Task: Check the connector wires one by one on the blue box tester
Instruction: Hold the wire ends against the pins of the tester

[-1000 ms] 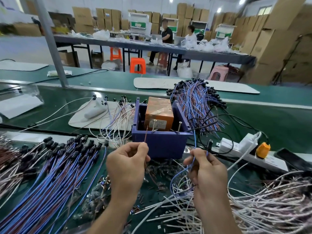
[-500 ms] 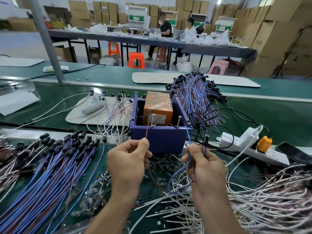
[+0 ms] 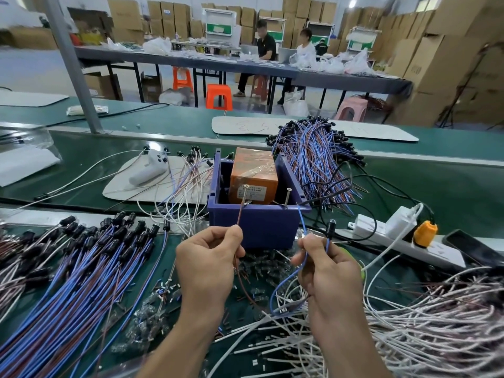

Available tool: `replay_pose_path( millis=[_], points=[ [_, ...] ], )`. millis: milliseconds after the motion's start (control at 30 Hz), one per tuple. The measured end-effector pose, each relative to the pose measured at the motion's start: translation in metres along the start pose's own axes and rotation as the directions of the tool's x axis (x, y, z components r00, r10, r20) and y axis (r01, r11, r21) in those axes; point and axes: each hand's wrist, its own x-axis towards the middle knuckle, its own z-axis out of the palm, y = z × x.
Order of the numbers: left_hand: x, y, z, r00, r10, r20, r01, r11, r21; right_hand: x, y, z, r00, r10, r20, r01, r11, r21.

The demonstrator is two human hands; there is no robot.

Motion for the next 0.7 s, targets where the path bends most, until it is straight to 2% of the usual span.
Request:
replay_pose_path(
  millis=[500,700],
  points=[
    [-0.002,0.000,-0.001,0.998,0.042,0.052,-0.042,0.999,-0.005,0.002,0.000,0.008,0.999,-0.023,-0.033,0.023,1.000,-0.018],
    [0.000,0.000,-0.001,0.999,0.046,-0.019,-0.047,0.999,-0.027,0.005,-0.002,0.010,0.998,-0.025,-0.057,0.024,1.000,-0.021]
  ],
)
